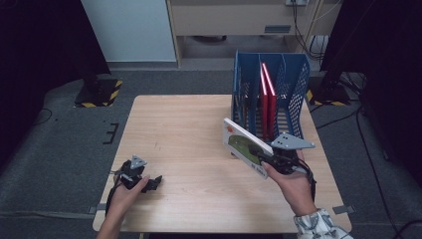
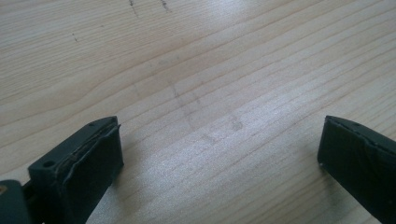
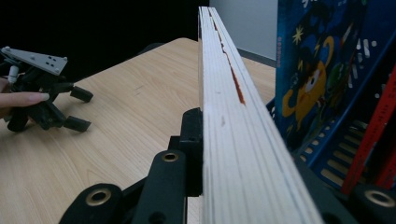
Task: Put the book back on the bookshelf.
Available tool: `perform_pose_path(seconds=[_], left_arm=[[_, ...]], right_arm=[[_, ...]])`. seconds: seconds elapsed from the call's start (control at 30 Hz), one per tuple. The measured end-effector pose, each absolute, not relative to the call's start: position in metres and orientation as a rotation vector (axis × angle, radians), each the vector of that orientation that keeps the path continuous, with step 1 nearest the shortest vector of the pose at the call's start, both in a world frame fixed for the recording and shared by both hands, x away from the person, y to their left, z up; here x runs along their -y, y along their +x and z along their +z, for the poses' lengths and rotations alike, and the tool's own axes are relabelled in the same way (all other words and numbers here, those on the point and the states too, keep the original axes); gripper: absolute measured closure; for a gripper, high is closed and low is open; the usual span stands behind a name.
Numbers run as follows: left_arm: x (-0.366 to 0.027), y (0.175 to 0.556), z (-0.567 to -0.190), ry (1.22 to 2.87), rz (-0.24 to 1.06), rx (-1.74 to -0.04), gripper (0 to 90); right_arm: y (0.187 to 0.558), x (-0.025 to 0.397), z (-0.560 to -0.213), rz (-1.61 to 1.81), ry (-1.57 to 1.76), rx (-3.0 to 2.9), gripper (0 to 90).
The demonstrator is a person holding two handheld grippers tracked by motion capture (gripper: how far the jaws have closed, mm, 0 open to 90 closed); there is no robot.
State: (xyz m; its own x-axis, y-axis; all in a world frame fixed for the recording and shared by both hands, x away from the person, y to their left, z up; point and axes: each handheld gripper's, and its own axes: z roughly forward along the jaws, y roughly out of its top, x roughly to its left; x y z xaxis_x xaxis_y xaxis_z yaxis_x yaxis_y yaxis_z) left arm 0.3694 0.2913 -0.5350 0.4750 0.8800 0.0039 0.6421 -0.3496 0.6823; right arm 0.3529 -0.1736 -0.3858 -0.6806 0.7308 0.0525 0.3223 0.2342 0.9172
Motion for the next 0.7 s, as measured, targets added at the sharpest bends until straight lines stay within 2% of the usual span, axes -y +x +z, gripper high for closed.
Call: perform_pose_path(seconds=[0.7], left_arm=[[-0.291, 0.370, -0.536, 2.096, 0.506, -1.238, 0.0]], right_arm=[[0.346, 0.202, -0.376, 1.414, 1.021, -2.064, 75.6]])
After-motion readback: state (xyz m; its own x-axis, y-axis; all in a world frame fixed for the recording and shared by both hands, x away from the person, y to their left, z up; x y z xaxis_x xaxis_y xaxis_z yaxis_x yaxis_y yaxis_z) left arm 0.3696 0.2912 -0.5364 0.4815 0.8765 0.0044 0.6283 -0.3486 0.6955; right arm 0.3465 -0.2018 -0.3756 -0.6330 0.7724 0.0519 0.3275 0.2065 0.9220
